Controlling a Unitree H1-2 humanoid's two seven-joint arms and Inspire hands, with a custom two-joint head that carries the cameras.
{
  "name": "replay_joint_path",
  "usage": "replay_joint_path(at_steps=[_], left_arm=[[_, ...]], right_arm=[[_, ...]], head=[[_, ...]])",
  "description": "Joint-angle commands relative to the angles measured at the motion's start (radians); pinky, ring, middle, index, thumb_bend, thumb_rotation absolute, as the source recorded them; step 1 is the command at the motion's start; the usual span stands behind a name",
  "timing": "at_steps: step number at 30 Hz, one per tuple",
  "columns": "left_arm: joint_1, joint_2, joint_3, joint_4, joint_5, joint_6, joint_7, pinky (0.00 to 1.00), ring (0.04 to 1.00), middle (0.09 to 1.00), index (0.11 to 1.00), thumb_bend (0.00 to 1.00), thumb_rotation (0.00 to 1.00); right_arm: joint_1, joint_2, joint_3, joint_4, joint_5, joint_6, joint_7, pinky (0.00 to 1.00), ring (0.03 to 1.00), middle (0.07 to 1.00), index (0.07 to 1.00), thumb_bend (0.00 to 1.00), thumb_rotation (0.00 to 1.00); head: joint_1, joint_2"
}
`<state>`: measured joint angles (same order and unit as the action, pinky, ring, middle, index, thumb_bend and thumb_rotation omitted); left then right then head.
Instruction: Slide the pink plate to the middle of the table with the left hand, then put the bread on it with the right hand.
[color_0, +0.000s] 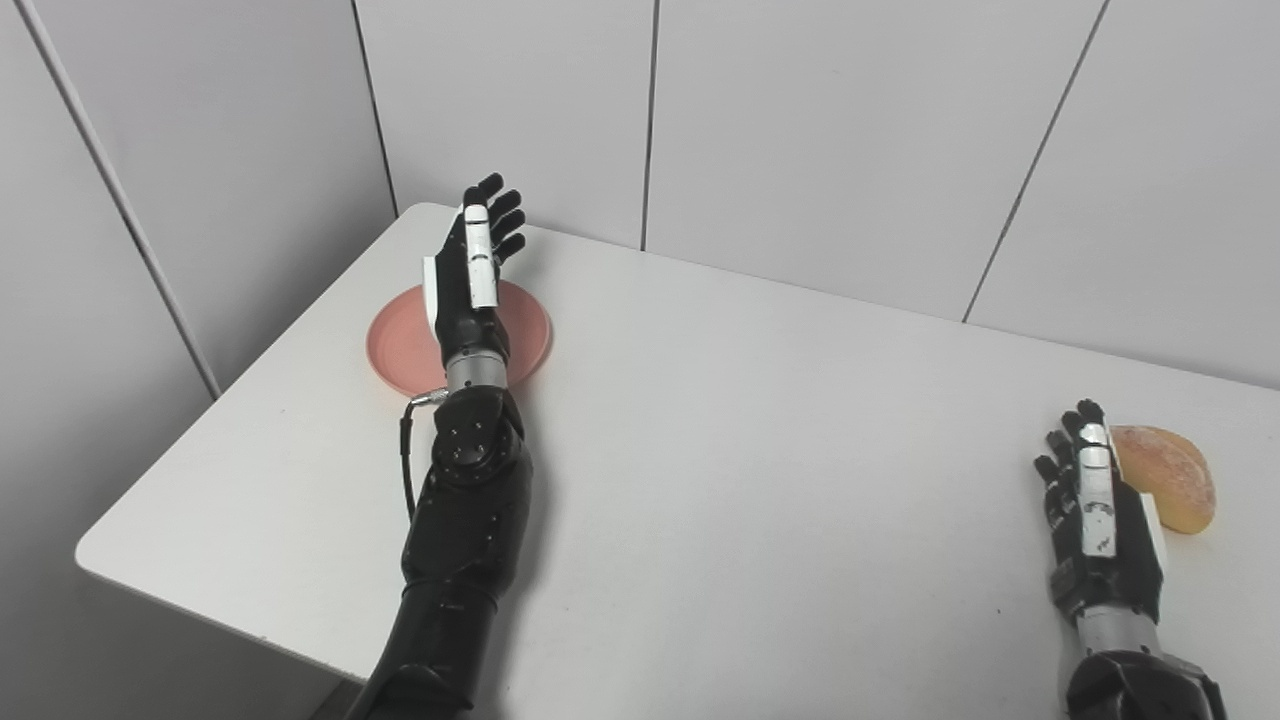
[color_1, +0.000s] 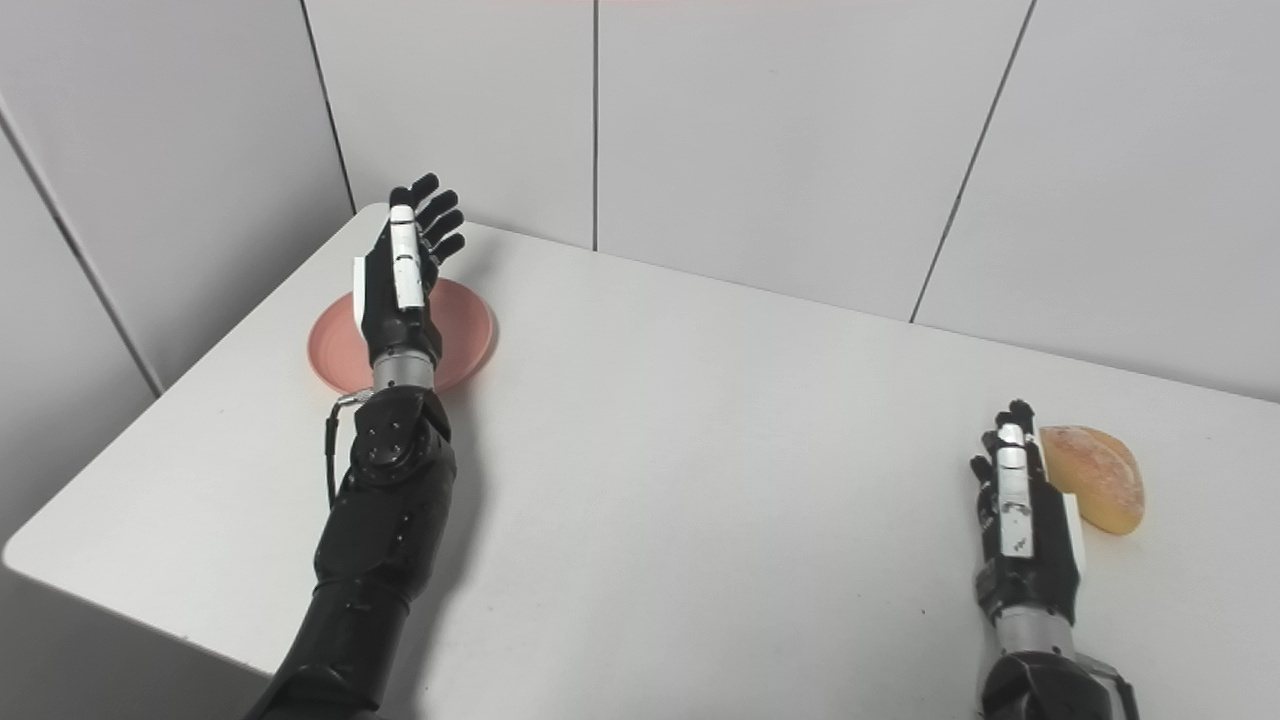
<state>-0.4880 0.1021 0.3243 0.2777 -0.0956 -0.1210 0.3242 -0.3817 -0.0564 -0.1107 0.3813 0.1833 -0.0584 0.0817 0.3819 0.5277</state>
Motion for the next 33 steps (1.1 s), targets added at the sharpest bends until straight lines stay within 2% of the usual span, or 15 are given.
replay_joint_path(at_steps=[1,4,16,26,33], left_arm=[[-0.05,0.022,0.009,-0.061,0.002,0.001,0.011,0.78,0.785,0.772,0.768,0.59,1.0],[-0.043,0.035,0.025,-0.082,0.014,0.021,0.03,0.77,0.778,0.768,0.766,0.58,1.0],[-0.012,0.123,0.074,-0.03,0.072,0.005,0.098,0.79,0.772,0.768,0.78,0.54,1.0],[0.011,0.164,0.095,0.077,0.08,-0.034,0.136,0.82,0.802,0.799,0.802,0.54,1.0],[0.012,0.172,0.127,0.154,0.037,-0.069,0.139,0.84,0.819,0.808,0.809,0.54,1.0]], right_arm=[[-0.009,-0.014,-0.005,0.005,0.006,-0.02,0.011,1.0,1.0,1.0,0.992,0.76,0.89],[-0.008,-0.019,-0.001,0.001,-0.004,-0.015,0.007,1.0,1.0,1.0,0.992,0.74,0.91],[-0.012,-0.022,-0.005,-0.002,0.006,-0.003,0.012,1.0,1.0,1.0,1.0,0.73,0.91],[-0.011,-0.025,-0.003,-0.006,0.006,-0.007,0.018,1.0,1.0,1.0,1.0,0.73,0.92],[-0.004,-0.023,0.0,-0.033,0.007,0.011,0.017,1.0,1.0,1.0,1.0,0.73,0.92]], head=[[0.007,0.0],[0.013,0.0],[0.021,-0.002],[0.02,-0.002],[0.021,-0.001]])
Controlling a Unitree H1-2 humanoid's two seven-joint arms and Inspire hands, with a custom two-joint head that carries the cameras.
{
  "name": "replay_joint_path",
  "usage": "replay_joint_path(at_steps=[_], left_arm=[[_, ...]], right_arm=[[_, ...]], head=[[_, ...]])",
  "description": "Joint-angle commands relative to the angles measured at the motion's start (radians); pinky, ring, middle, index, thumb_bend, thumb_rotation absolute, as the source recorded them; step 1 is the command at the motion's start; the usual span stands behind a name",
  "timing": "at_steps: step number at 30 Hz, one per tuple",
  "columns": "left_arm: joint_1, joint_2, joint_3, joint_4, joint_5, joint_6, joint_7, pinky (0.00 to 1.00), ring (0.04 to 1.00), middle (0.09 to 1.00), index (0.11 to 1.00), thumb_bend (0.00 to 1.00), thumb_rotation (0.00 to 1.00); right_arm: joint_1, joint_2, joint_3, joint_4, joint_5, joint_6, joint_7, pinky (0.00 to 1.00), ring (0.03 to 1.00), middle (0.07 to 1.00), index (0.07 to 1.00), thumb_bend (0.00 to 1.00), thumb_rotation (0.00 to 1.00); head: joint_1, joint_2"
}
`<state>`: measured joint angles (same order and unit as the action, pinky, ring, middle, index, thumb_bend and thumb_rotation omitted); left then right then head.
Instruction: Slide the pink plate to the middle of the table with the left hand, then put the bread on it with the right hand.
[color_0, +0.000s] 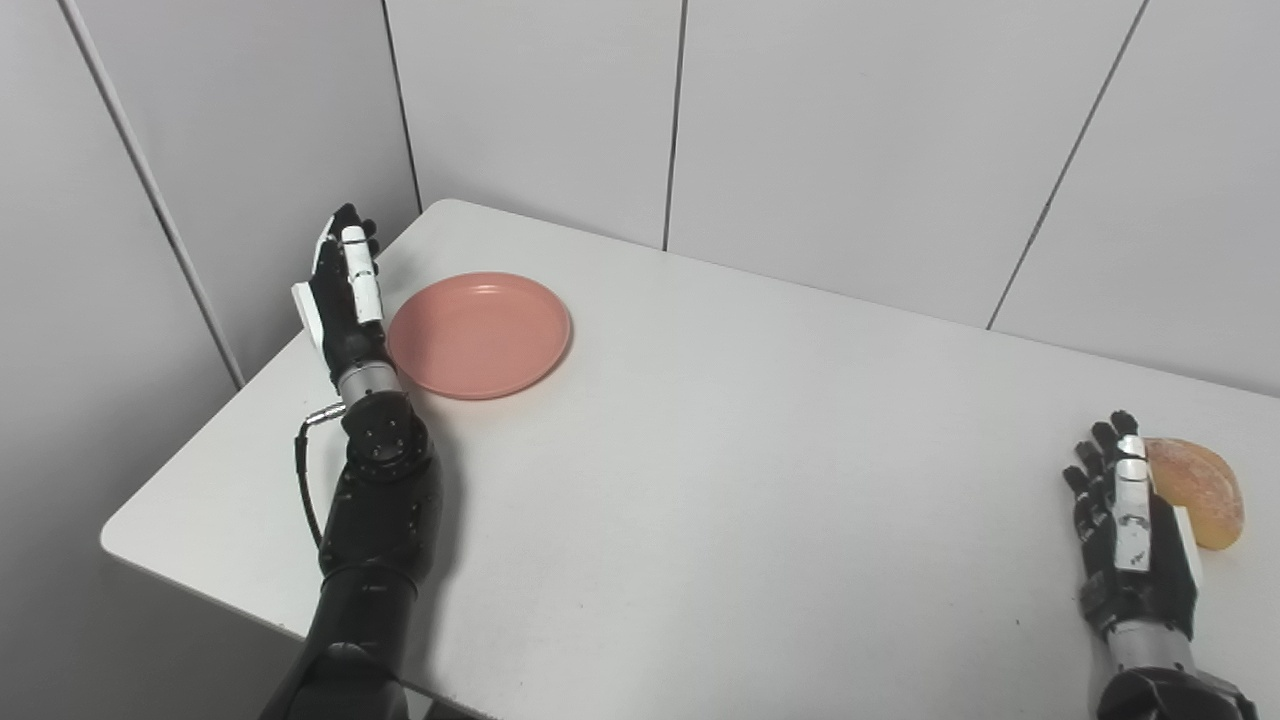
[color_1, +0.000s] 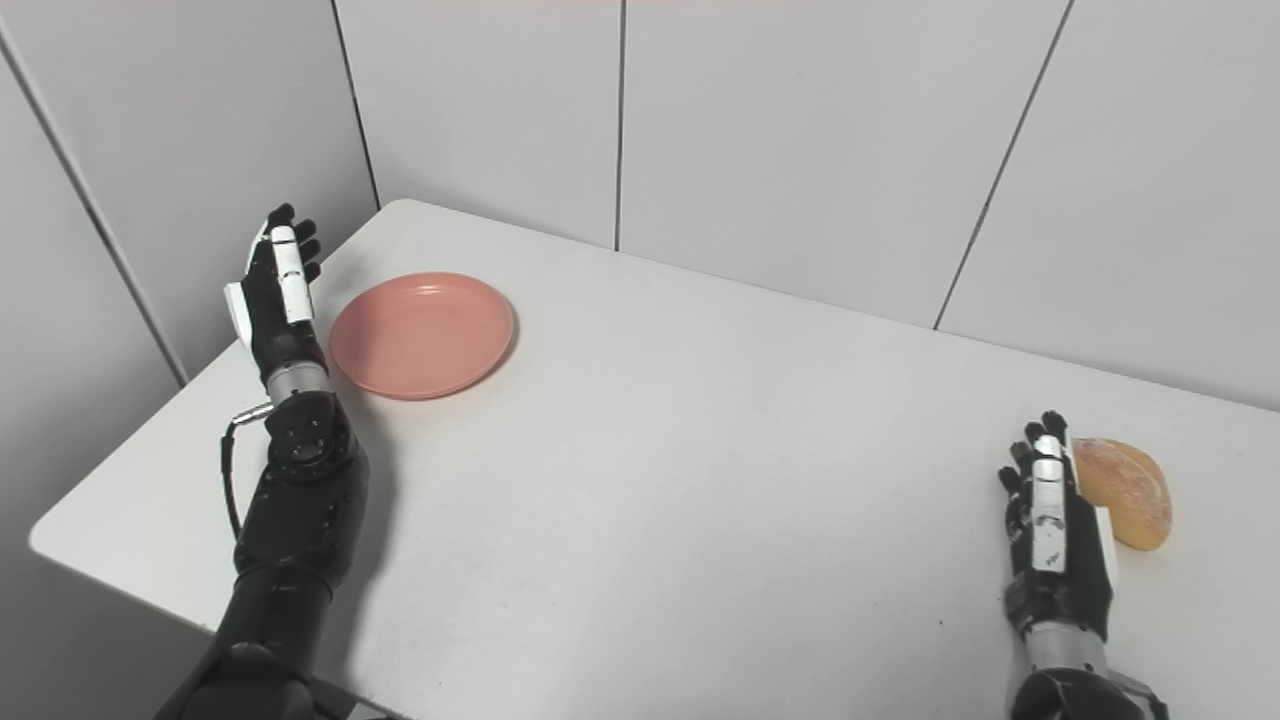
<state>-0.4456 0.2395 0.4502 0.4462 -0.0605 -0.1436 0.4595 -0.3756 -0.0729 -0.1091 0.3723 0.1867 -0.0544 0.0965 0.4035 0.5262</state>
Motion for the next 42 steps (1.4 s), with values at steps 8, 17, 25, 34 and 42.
replay_joint_path(at_steps=[8,17,25,34,42], left_arm=[[-0.035,0.034,-0.007,0.047,0.004,-0.013,0.004,0.87,0.84,0.825,0.819,0.56,1.0],[-0.044,0.025,-0.024,0.093,-0.016,-0.004,-0.016,0.86,0.824,0.805,0.796,0.54,1.0],[-0.056,-0.001,-0.024,0.072,-0.152,0.061,-0.107,0.84,0.827,0.815,0.808,0.56,1.0],[-0.067,-0.028,-0.036,0.036,-0.199,0.154,-0.136,0.85,0.837,0.818,0.807,0.53,1.0],[-0.073,-0.048,-0.068,0.03,-0.2,0.174,-0.167,0.83,0.82,0.803,0.795,0.53,1.0]], right_arm=[[-0.005,-0.005,0.003,-0.049,-0.002,0.019,-0.003,1.0,1.0,1.0,1.0,0.73,0.92],[0.002,0.001,0.003,-0.085,-0.001,0.042,-0.014,1.0,1.0,1.0,1.0,0.73,0.92],[0.002,0.005,0.0,-0.095,0.002,0.045,-0.023,1.0,1.0,1.0,0.996,0.71,0.92],[-0.001,0.002,0.0,-0.089,0.001,0.043,-0.023,1.0,1.0,1.0,0.997,0.72,0.91],[-0.003,0.004,-0.001,-0.082,0.0,0.037,-0.025,1.0,1.0,1.0,0.992,0.7,0.92]], head=[[-0.004,0.003],[-0.006,0.004],[-0.01,0.007],[-0.011,0.01],[-0.013,0.014]])
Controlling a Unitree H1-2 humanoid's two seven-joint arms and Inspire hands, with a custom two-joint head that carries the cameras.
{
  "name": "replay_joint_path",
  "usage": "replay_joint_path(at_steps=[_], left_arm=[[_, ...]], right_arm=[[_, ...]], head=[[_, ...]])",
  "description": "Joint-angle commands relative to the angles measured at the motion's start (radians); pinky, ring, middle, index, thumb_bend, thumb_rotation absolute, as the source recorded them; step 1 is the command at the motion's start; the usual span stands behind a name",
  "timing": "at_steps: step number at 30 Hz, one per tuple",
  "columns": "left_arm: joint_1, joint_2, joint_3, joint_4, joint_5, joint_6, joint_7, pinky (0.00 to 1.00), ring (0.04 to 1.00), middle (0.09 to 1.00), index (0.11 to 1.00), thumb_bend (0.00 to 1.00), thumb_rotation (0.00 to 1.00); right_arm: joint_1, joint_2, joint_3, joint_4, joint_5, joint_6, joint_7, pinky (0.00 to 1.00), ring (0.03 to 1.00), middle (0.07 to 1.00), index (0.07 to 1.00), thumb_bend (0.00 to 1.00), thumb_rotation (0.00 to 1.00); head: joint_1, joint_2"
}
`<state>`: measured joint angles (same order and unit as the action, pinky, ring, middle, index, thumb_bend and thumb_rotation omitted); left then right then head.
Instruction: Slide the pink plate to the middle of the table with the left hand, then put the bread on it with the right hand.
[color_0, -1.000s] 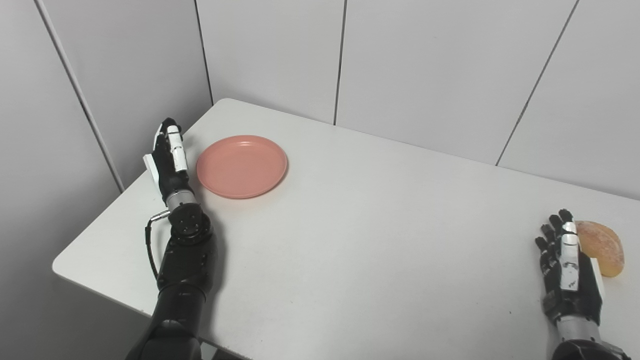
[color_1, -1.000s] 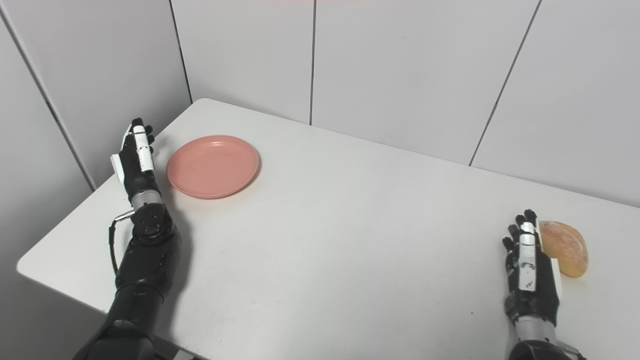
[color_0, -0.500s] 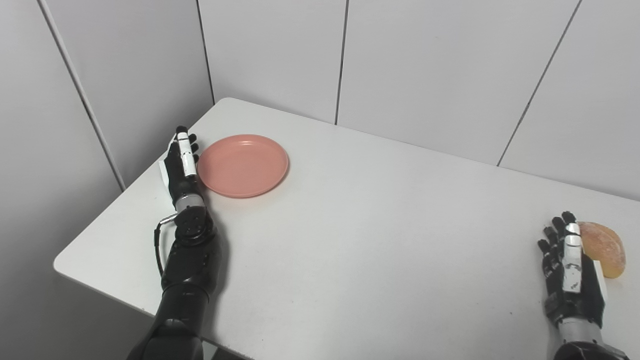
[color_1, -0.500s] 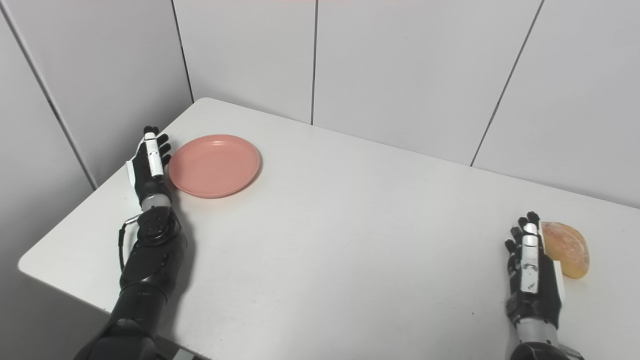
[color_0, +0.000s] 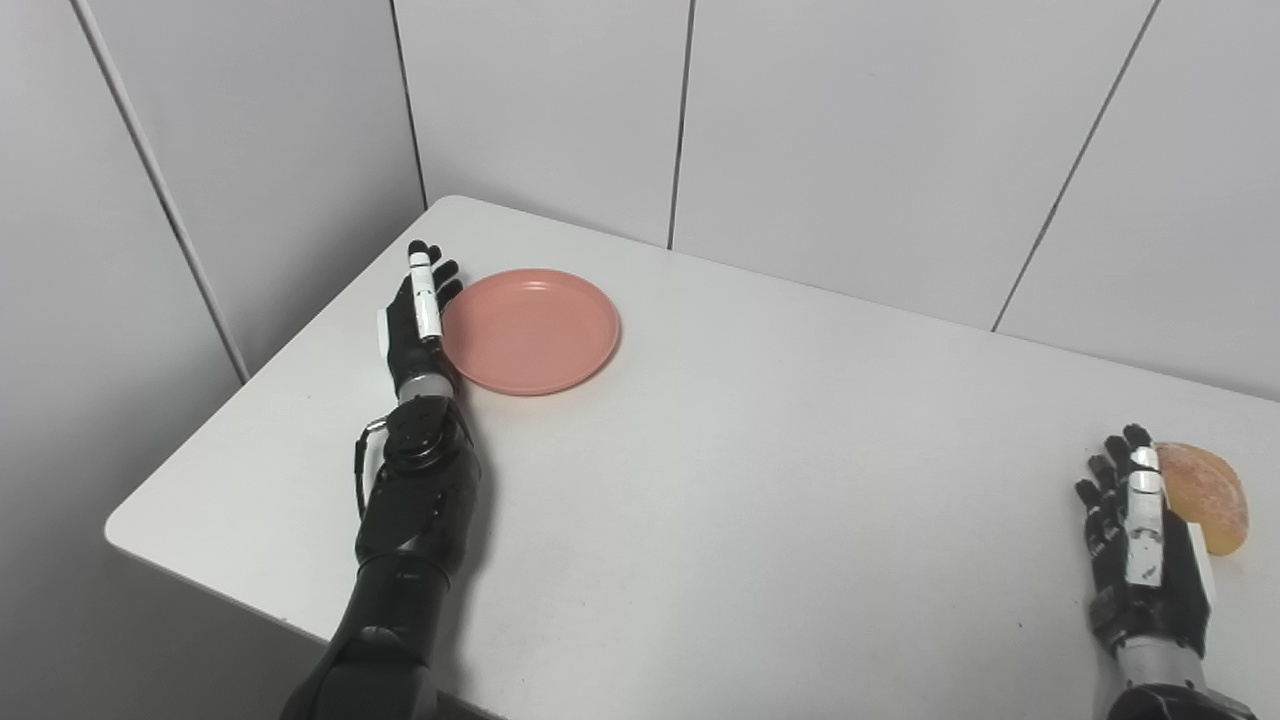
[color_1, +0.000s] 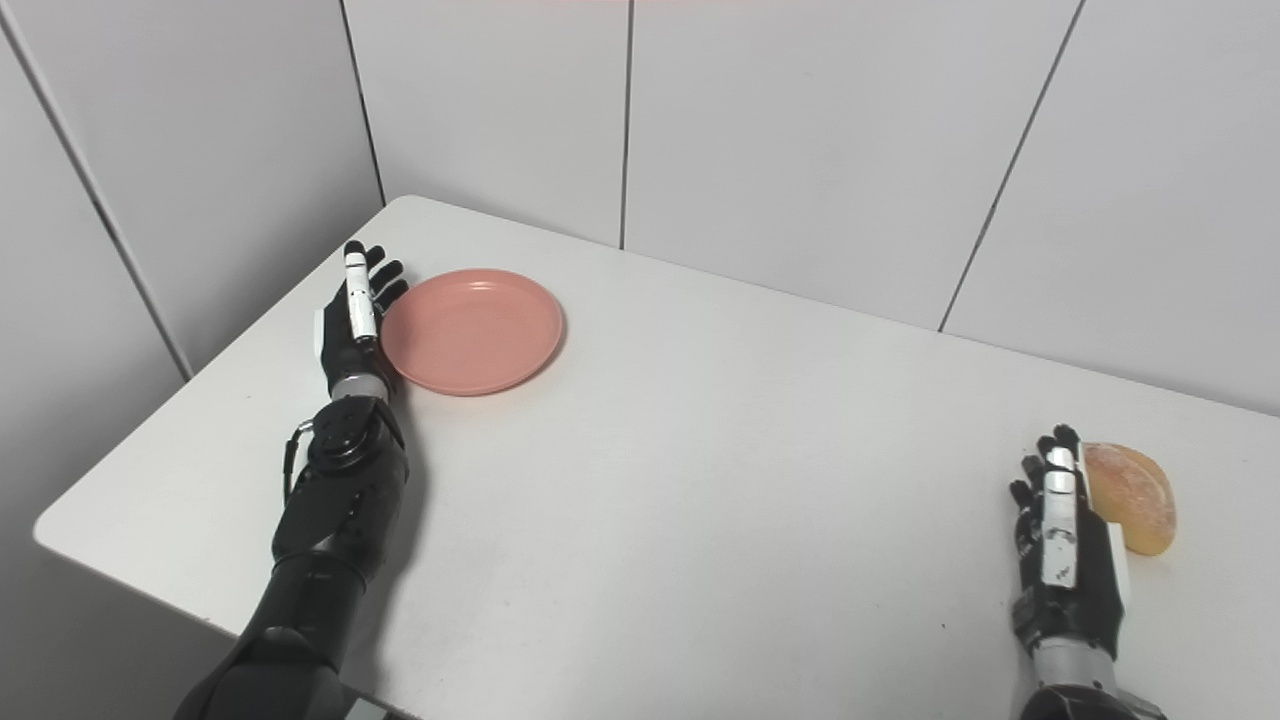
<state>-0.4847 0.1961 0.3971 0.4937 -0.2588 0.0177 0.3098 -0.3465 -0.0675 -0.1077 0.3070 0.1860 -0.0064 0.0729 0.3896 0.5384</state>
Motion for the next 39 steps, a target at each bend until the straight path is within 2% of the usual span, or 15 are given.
replay_joint_path(at_steps=[1,7,15,18,23,28,30,34,39], left_arm=[[-0.035,-0.01,-0.024,-0.017,0.003,0.017,-0.023,0.83,0.822,0.806,0.797,0.52,1.0],[-0.036,-0.03,-0.078,-0.017,0.019,0.029,-0.05,0.84,0.827,0.807,0.799,0.51,1.0],[-0.029,-0.06,-0.135,-0.028,0.017,0.054,-0.12,0.83,0.836,0.817,0.805,0.51,1.0],[-0.025,-0.075,-0.163,-0.032,0.038,0.053,-0.13,0.81,0.829,0.812,0.798,0.5,1.0],[-0.015,-0.102,-0.218,-0.049,0.071,0.057,-0.144,0.81,0.825,0.816,0.802,0.48,1.0],[-0.011,-0.128,-0.237,-0.052,0.067,0.048,-0.171,0.82,0.858,0.852,0.836,0.48,1.0],[-0.01,-0.138,-0.252,-0.052,0.093,0.038,-0.162,0.82,0.857,0.849,0.829,0.48,1.0],[-0.011,-0.153,-0.272,-0.048,0.121,0.038,-0.157,0.84,0.843,0.831,0.821,0.49,1.0],[-0.001,-0.161,-0.299,-0.07,0.131,0.076,-0.185,0.86,0.862,0.851,0.844,0.5,1.0]], right_arm=[[-0.033,-0.004,-0.003,-0.012,0.001,-0.013,0.001,1.0,1.0,1.0,0.993,0.69,0.92],[-0.036,-0.005,-0.003,-0.004,0.003,-0.028,0.007,1.0,1.0,1.0,0.994,0.7,0.92],[-0.035,0.001,-0.003,-0.017,0.001,-0.007,-0.003,1.0,1.0,0.998,0.993,0.71,0.92],[-0.035,0.0,0.0,-0.018,-0.003,-0.002,-0.005,1.0,1.0,1.0,0.997,0.7,0.93],[-0.04,0.001,-0.002,0.003,-0.002,-0.026,-0.003,1.0,1.0,1.0,0.996,0.72,0.92],[-0.041,0.004,-0.005,0.002,0.01,-0.019,0.001,1.0,1.0,1.0,0.994,0.74,0.91],[-0.04,-0.001,0.001,0.005,0.0,-0.026,0.003,1.0,1.0,1.0,0.998,0.74,0.92],[-0.038,0.004,-0.001,0.0,0.003,-0.012,0.0,1.0,1.0,1.0,0.997,0.75,0.91],[-0.043,0.02,0.005,0.006,0.002,-0.029,-0.001,1.0,1.0,1.0,1.0,0.76,0.89]], head=[[0.0,0.002],[-0.004,0.002],[-0.012,0.005],[-0.014,0.004],[-0.024,0.006],[-0.032,0.008],[-0.038,0.011],[-0.072,0.023],[-0.128,0.039]])
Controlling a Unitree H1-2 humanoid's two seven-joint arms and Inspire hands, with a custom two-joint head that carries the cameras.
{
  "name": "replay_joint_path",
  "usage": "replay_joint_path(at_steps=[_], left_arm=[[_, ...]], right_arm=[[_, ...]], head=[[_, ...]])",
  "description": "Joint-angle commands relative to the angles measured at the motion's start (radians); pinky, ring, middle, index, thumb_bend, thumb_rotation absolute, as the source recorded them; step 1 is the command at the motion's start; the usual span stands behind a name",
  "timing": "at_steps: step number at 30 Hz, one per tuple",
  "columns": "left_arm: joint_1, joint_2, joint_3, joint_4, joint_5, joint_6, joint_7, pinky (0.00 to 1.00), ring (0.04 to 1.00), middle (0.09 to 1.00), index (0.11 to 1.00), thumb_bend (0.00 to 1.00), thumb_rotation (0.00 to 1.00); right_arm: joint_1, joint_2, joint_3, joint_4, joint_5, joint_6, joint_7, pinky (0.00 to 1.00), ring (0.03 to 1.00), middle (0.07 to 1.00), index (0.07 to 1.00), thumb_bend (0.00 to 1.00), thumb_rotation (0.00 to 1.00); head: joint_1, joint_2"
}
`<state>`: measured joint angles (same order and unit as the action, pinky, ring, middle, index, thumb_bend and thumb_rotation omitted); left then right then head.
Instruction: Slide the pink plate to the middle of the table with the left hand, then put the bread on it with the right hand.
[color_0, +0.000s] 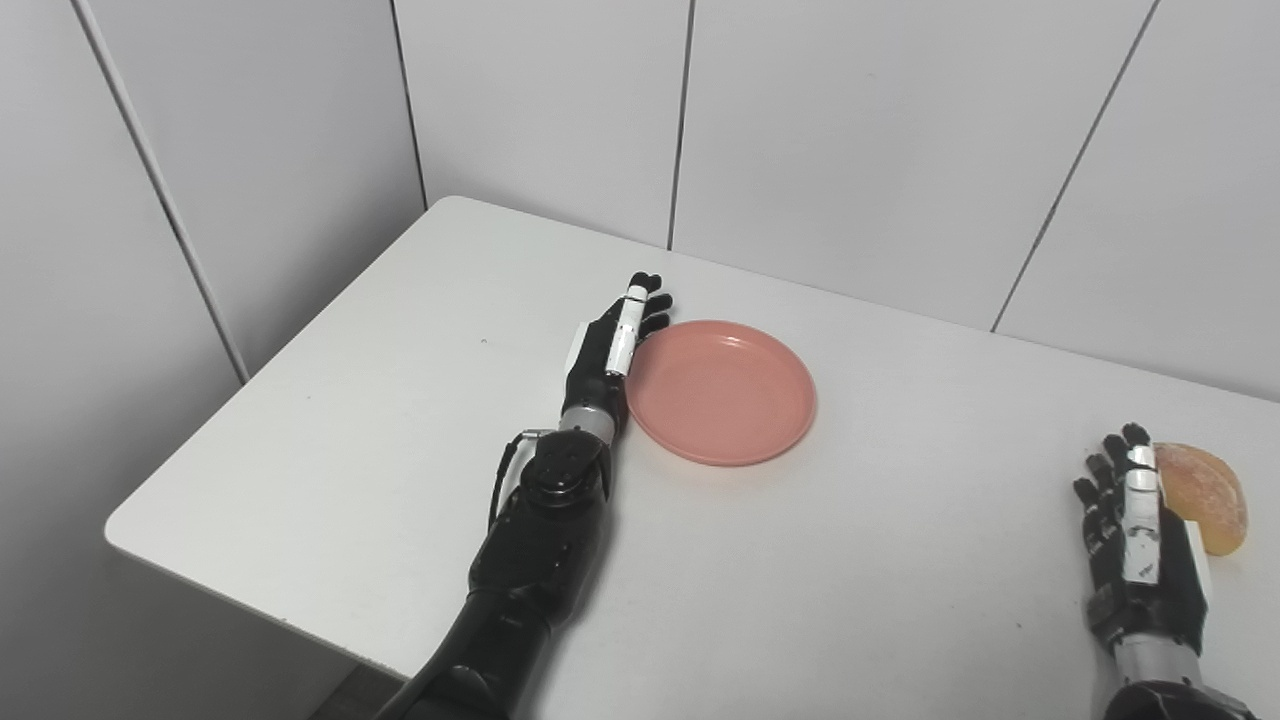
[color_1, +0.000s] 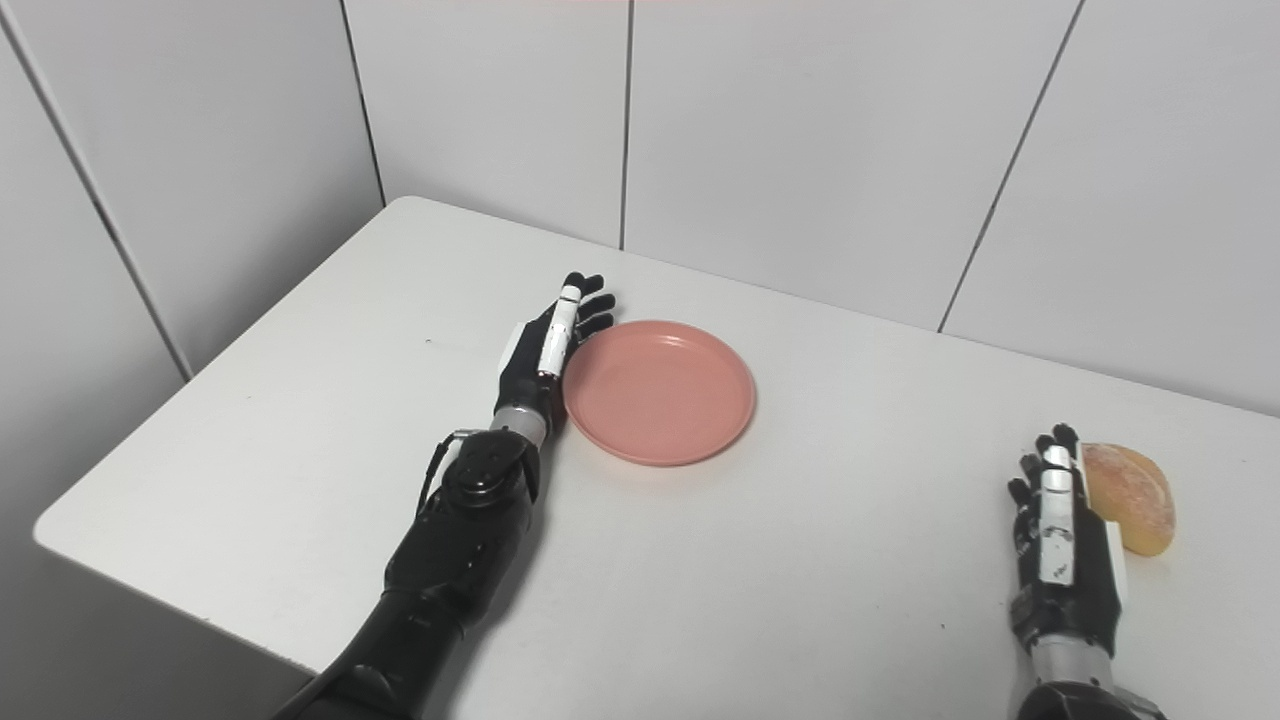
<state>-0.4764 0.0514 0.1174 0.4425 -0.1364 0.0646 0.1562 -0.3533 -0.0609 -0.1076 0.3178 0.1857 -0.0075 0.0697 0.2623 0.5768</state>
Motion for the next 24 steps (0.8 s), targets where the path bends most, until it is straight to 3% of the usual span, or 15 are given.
replay_joint_path(at_steps=[1,8,14,17,24], left_arm=[[-0.006,-0.018,-0.023,-0.027,0.009,0.034,-0.032,0.87,0.863,0.851,0.845,0.5,1.0],[0.016,-0.028,-0.066,-0.052,0.021,0.011,-0.057,0.84,0.853,0.841,0.83,0.48,1.0],[0.035,-0.037,-0.107,-0.057,0.044,0.011,-0.079,0.87,0.854,0.852,0.847,0.46,1.0],[0.05,-0.043,-0.117,-0.082,0.051,0.038,-0.079,0.85,0.839,0.837,0.834,0.46,1.0],[0.074,-0.057,-0.115,-0.089,0.001,-0.004,-0.146,0.87,0.855,0.842,0.829,0.44,1.0]], right_arm=[[-0.035,0.017,0.006,-0.01,-0.005,-0.023,-0.006,1.0,1.0,1.0,1.0,0.77,0.89],[-0.027,0.038,0.016,-0.054,-0.023,0.009,-0.037,1.0,1.0,1.0,0.991,0.75,0.88],[-0.03,0.06,0.027,-0.064,-0.04,0.024,-0.05,1.0,1.0,1.0,0.991,0.77,0.88],[-0.03,0.07,0.034,-0.067,-0.047,0.018,-0.055,1.0,1.0,1.0,0.999,0.74,0.89],[-0.037,0.096,0.053,-0.059,-0.084,-0.008,-0.076,1.0,0.998,0.999,0.997,0.67,0.93]], head=[[-0.023,0.007],[-0.102,0.028],[-0.197,0.044],[-0.227,0.047],[-0.311,0.053]])
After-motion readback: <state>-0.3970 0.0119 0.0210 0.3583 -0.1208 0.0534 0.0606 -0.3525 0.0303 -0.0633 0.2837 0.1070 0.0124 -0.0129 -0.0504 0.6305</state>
